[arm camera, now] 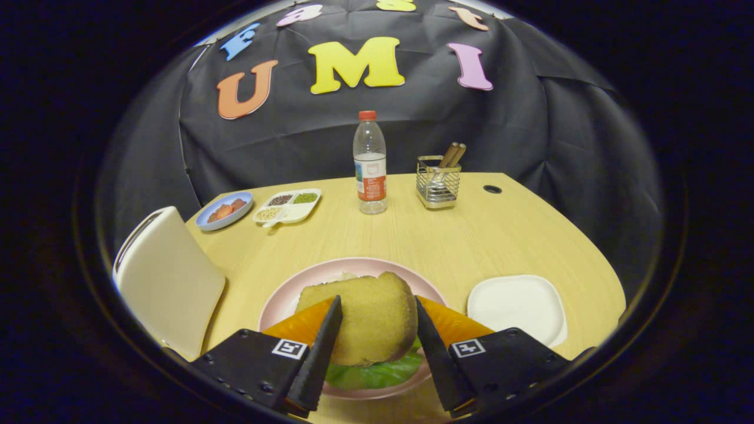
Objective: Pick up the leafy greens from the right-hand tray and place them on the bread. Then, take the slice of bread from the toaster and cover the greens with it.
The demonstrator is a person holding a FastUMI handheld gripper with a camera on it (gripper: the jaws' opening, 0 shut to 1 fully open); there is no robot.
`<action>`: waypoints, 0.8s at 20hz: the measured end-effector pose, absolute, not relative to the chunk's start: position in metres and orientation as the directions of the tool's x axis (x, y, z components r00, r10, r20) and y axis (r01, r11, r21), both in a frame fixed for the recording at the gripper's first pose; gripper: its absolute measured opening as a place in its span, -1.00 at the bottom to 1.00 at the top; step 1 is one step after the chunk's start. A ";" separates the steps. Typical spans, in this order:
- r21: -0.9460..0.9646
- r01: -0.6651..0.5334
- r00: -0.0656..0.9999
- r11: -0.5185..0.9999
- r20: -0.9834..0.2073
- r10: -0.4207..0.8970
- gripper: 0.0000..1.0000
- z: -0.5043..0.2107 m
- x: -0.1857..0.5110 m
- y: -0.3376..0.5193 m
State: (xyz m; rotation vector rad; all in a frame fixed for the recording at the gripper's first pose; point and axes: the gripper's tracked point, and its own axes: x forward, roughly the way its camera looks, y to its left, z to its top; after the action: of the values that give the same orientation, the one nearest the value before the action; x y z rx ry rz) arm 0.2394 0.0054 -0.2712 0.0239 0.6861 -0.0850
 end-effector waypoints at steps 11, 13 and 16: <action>-0.095 0.107 0.936 0.990 -0.326 -0.133 0.96 -0.158 0.185 0.010; -0.088 0.098 0.959 0.991 -0.260 -0.118 0.96 -0.129 0.169 0.020; -0.107 0.111 0.974 0.988 -0.186 -0.130 0.93 -0.092 0.144 0.021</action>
State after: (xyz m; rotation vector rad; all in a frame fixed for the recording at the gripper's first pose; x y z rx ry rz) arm 0.1443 0.0212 -0.0919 -0.0961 0.1937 -0.1215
